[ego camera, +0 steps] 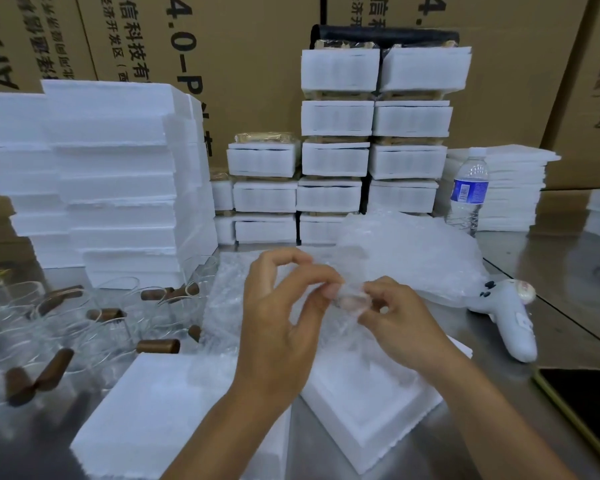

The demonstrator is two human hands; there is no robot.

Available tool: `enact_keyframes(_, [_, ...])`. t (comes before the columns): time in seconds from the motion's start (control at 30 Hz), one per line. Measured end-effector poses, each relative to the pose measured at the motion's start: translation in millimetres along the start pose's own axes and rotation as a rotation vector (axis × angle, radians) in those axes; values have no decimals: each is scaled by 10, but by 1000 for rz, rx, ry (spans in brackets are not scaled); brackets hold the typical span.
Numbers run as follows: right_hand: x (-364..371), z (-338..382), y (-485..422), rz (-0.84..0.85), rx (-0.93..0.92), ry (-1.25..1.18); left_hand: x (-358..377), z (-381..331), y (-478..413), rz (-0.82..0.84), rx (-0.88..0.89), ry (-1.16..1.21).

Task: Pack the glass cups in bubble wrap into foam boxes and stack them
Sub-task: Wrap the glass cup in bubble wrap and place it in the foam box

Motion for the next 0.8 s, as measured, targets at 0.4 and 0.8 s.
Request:
enact_keyframes(0.4, [-31, -20, 95, -18, 169, -437, 47, -209, -1, 29, 138, -73])
enact_keyframes(0.8, [131, -128, 5, 84, 254, -602, -387, 908, -129, 142, -844, 467])
Point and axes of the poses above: each hand's wrist, its own y-axis away from the middle knuckle, its own x-axis out of the palm, z = x × y, the point moved 8 cm from there along -y, towards the middle knuckle, and after that the axes turned 11 degrees about y, right-handed, at the moved point
